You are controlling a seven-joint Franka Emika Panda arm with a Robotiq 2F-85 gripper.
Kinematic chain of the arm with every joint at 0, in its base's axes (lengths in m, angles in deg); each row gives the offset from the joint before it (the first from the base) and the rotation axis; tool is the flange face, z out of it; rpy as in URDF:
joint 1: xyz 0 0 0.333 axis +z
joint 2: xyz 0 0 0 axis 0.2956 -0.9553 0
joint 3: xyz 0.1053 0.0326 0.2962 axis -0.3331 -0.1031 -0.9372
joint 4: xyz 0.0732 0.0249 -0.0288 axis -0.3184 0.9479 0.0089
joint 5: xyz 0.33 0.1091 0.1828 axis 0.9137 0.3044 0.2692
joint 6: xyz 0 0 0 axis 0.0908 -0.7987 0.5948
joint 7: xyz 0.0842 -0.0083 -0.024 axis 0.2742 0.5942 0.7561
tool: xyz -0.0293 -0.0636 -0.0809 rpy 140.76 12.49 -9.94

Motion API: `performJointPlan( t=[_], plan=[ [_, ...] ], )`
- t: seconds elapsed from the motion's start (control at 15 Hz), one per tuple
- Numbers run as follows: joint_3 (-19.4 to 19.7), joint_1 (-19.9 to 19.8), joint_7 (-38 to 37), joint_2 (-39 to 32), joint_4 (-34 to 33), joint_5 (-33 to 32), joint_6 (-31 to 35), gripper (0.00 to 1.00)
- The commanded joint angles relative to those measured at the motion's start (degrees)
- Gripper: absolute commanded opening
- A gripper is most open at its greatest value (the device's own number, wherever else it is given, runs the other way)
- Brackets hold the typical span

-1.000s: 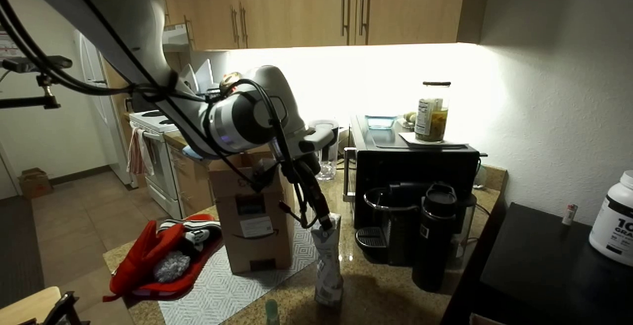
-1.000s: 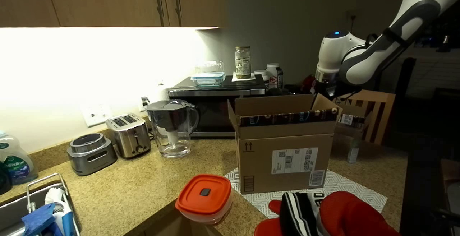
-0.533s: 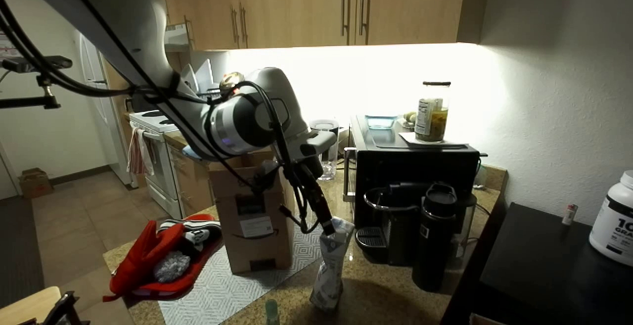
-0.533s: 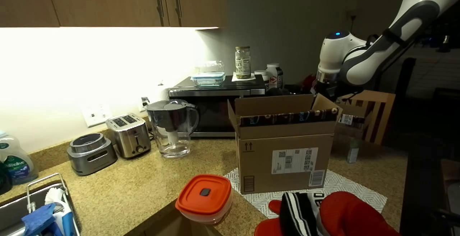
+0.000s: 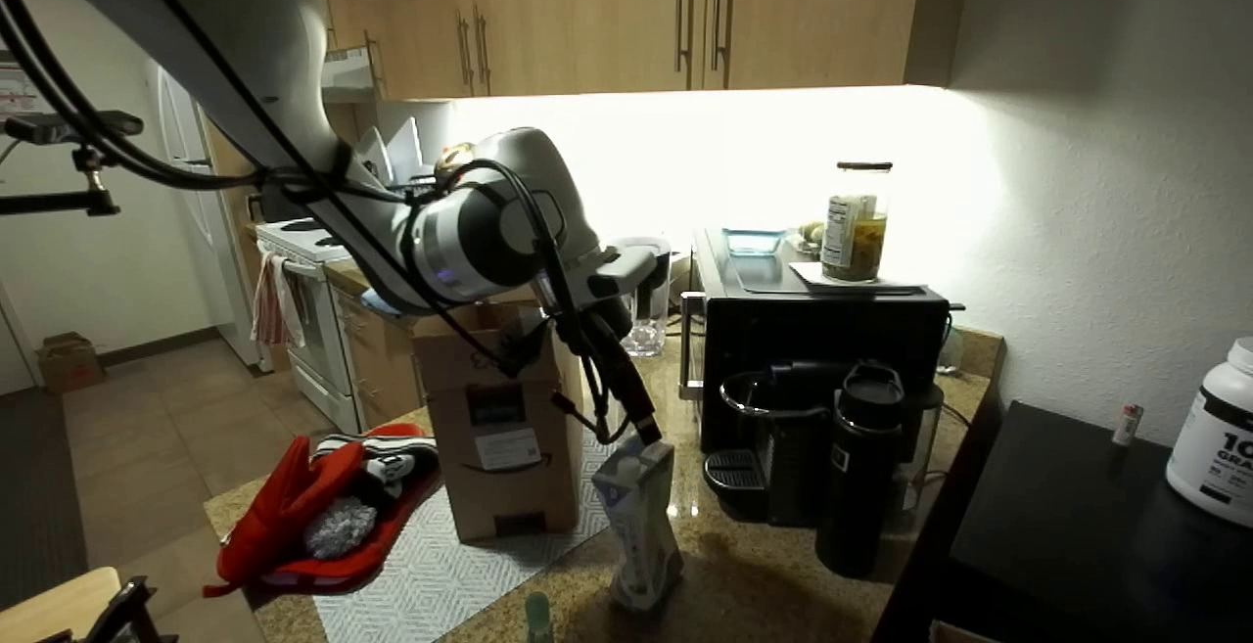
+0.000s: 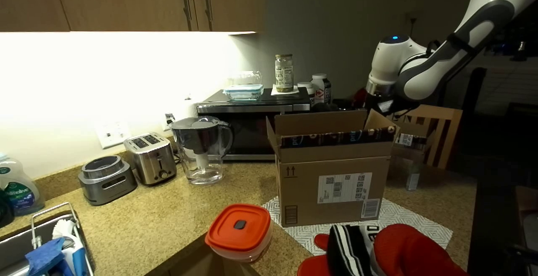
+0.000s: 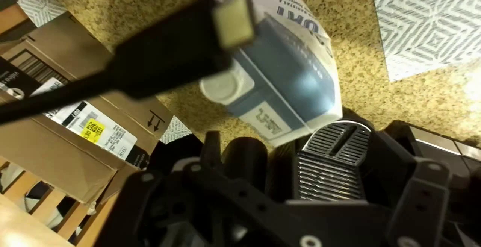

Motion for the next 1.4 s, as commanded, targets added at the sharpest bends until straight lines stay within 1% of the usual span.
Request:
performJointPlan(
  t=[0.0,0.13,0.33,0.47,0.73,0.93,1.13,1.33],
  plan=[
    [-0.66,0.81,1.2,1.84,0.77,2.35,1.99,1.0],
    [-1.16,1.43,1.41,3.16,0.29,3.07,1.14,1.0],
    [-3.76,1.7,4.86,7.07,-0.84,7.9,-2.55,1.0],
    [-6.02,1.63,8.57,10.4,-1.84,12.47,-5.46,1.0],
    [-10.11,2.14,18.78,17.12,-3.39,22.07,-11.97,1.0],
    [-12.54,3.17,26.07,21.33,-2.93,28.35,-15.91,1.0],
    [-14.04,3.72,29.43,22.9,-3.18,29.9,-19.45,1.0],
    [-15.36,3.64,29.77,22.45,-3.73,28.36,-21.71,1.0]
  ],
)
